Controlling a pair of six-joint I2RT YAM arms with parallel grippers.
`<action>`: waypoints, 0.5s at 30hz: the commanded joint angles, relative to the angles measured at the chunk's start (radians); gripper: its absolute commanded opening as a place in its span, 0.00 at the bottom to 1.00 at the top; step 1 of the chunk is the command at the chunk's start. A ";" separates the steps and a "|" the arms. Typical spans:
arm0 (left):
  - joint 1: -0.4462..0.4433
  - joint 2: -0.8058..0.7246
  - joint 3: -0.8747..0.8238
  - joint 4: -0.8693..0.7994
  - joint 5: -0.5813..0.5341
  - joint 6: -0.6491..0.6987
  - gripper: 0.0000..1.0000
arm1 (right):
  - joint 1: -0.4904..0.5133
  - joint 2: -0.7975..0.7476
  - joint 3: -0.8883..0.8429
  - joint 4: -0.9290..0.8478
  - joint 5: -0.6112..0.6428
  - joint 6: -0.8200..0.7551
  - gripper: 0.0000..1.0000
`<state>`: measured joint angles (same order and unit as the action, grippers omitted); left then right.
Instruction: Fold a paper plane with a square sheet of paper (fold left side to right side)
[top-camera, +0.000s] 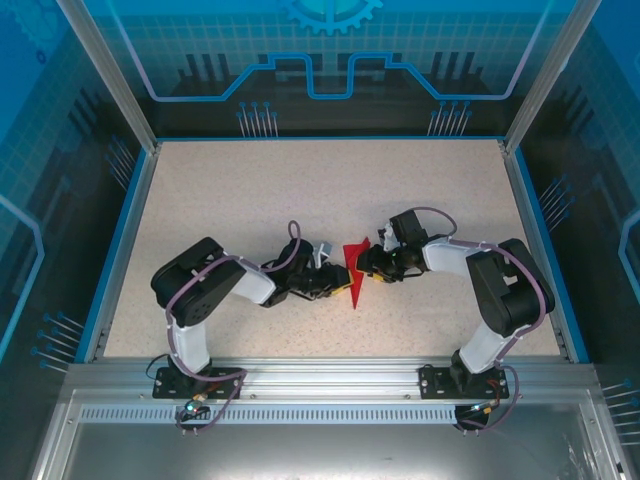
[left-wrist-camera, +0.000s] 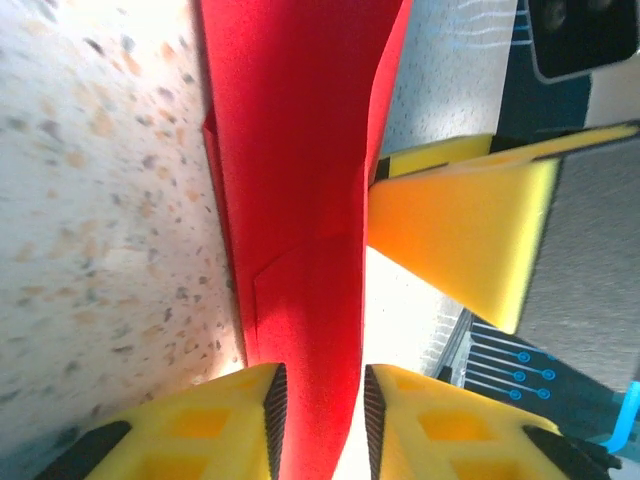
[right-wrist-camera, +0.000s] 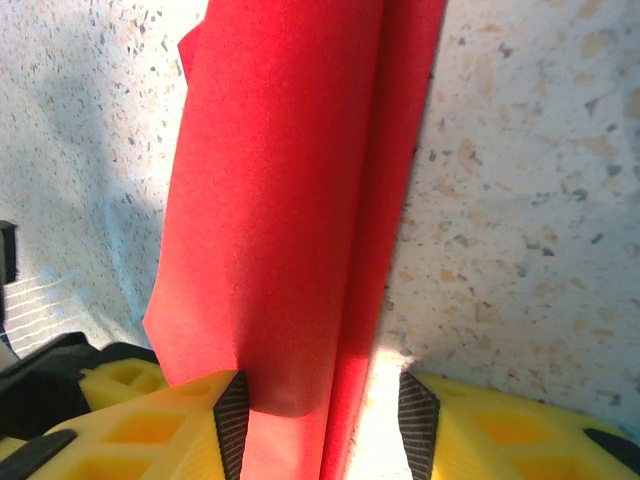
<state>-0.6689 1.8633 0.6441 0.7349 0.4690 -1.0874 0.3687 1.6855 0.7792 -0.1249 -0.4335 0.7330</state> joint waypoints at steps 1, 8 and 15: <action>0.034 -0.050 -0.007 -0.038 0.010 0.040 0.33 | 0.036 0.060 -0.003 0.003 0.038 -0.027 0.48; 0.066 -0.043 0.052 -0.115 0.018 0.073 0.47 | 0.036 0.062 0.000 0.002 0.034 -0.031 0.48; 0.069 0.014 0.103 -0.107 0.033 0.071 0.47 | 0.036 0.063 0.000 0.002 0.029 -0.033 0.48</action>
<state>-0.6075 1.8423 0.7158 0.6338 0.4709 -1.0405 0.3687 1.6875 0.7811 -0.1276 -0.4343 0.7288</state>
